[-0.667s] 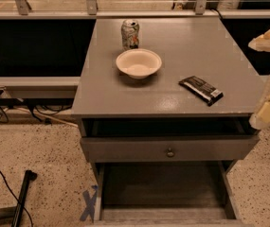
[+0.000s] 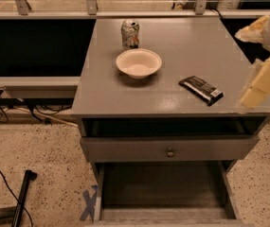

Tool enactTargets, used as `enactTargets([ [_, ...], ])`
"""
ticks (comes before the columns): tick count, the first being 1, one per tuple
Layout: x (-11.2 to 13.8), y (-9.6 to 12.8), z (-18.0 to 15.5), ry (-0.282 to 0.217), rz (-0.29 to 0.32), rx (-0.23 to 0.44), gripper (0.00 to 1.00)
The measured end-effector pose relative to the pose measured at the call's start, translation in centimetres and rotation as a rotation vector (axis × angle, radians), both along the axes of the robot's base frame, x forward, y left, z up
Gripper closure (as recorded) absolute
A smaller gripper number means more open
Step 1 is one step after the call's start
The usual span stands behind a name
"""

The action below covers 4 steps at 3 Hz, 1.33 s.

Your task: Place 7up can into middle drawer

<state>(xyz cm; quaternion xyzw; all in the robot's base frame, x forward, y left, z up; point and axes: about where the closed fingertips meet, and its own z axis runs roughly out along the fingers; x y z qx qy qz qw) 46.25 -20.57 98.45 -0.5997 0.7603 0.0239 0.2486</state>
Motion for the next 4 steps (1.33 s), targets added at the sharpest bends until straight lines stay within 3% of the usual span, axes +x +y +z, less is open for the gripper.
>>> enactTargets([
  [2, 16.1, 5.5, -1.3, -0.154, 0.160, 0.154, 0.00],
  [3, 23.5, 7.5, -3.7, -0.201, 0.172, 0.220, 0.00],
  [4, 24.5, 7.4, -4.3, -0.201, 0.167, 0.230, 0.00],
])
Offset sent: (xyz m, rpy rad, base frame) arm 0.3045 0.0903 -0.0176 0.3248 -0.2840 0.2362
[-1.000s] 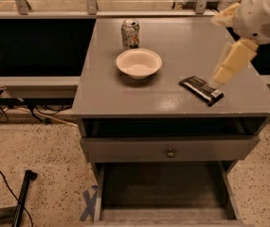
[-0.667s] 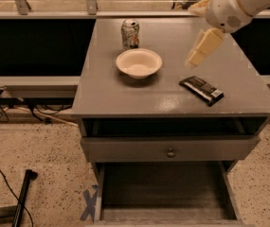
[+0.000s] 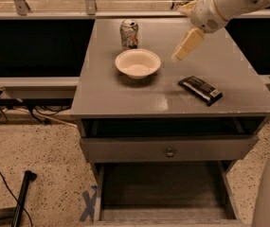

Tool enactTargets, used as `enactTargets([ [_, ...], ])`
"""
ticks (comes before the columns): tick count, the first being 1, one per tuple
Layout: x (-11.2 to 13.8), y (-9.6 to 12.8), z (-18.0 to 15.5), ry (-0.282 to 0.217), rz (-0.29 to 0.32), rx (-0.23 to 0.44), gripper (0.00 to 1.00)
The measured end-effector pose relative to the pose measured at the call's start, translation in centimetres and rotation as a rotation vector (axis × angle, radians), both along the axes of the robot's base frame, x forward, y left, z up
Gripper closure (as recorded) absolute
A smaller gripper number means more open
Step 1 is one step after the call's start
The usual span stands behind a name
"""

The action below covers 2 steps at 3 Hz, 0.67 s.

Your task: Place 7up can into middle drawer

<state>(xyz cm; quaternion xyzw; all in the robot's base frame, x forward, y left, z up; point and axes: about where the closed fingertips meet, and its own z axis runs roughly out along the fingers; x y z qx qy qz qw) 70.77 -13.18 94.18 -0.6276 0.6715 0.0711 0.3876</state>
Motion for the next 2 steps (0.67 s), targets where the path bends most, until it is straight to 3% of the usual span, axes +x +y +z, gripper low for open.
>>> enactTargets([
  [1, 0.4, 0.4, -0.2, 0.000, -0.006, 0.031, 0.00],
  [2, 2.0, 2.2, -0.9, -0.009, -0.026, 0.211, 0.00],
])
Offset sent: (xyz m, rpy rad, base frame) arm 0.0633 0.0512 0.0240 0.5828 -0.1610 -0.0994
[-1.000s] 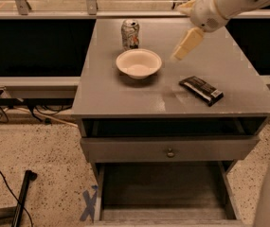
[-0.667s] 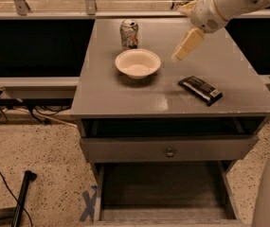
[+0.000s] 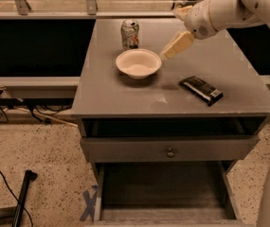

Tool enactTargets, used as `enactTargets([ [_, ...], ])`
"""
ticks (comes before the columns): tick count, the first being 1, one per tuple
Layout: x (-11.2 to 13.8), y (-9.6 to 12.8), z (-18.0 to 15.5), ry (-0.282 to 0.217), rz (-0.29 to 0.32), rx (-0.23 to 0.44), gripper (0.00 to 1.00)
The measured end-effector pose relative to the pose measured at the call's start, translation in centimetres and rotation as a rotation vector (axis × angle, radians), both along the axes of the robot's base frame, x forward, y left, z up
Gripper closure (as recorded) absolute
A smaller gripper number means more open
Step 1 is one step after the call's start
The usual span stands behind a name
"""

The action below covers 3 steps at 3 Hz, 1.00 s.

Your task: Place 7up can into middle drawer

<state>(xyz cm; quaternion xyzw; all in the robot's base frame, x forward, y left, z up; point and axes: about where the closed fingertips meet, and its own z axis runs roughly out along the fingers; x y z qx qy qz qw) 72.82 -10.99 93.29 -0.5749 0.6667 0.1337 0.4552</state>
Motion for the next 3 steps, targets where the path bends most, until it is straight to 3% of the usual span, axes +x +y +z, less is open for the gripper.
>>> enactTargets([
  [1, 4.0, 3.7, 0.8, -0.052, -0.084, 0.204, 0.00],
  [2, 6.8, 5.5, 1.3, -0.062, -0.138, 0.315, 0.00],
  [3, 8.7, 7.8, 0.0, 0.005, -0.171, 0.434, 0.00],
])
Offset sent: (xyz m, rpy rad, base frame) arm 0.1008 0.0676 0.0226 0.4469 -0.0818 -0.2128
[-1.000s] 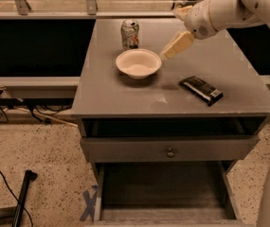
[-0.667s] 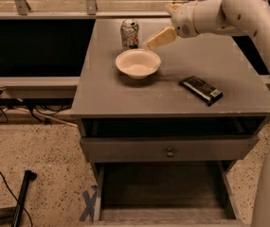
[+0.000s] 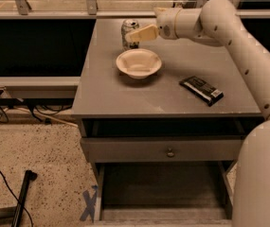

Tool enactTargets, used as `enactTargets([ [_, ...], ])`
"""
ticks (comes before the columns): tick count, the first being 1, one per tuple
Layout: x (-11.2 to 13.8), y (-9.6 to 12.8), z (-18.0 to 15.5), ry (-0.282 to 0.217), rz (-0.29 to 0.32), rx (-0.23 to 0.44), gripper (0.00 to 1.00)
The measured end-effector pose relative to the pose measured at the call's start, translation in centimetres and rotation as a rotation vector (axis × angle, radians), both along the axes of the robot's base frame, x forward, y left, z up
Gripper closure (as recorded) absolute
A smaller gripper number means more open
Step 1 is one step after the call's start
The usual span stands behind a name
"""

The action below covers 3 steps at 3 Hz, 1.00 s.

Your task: Place 7up can into middle drawer

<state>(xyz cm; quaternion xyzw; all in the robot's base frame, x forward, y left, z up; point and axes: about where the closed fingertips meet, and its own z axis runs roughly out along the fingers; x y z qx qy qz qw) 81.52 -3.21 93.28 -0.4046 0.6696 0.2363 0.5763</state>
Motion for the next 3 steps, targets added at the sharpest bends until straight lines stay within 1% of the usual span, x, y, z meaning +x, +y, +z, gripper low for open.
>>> enactTargets([
  [1, 1.1, 2.4, -0.5, 0.035, 0.014, 0.110, 0.00],
  [2, 1.6, 4.6, -1.0, 0.070, 0.046, 0.142, 0.18],
  [3, 1.8, 5.5, -2.1, 0.112, 0.051, 0.151, 0.50],
])
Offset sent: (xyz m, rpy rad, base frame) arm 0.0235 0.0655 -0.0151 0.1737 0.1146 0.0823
